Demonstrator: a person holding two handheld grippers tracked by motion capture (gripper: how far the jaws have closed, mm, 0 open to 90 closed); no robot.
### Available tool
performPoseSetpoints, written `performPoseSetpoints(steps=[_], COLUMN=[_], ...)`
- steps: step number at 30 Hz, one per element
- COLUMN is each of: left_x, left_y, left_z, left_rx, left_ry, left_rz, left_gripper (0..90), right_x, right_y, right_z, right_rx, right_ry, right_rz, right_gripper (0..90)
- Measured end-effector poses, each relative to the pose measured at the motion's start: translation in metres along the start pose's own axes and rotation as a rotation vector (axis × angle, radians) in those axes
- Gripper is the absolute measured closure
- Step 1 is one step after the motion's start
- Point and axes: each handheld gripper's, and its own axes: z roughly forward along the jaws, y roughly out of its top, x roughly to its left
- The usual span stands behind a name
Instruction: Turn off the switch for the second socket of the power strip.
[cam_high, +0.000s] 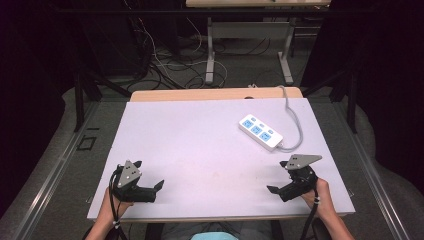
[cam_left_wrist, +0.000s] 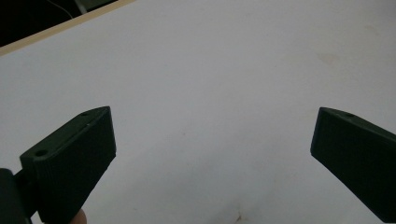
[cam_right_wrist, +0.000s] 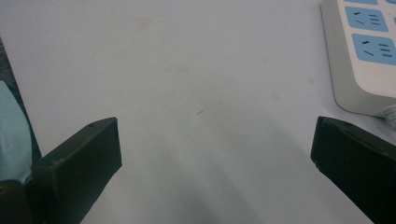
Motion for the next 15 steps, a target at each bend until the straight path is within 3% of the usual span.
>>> performPoseSetpoints(steps=[13,15], left_x=[-0.0021,-0.002], left_y=[0.0006,0.0005], left_z=[0.0015,0.0016], left_rx=[0.01,0.011], left_ry=[-0.005,-0.004], left_rz=[0.015,0.014], left_gripper=[0.0,0.0], right_x=[-0.0023,-0.0013], right_y=[0.0001,0.0005], right_z=[0.0008,0.0012], right_rx=[0.0,0.002], right_ry=[-0.011,-0.018], right_rz=[-0.004,0.015], right_gripper=[1.6,1.6])
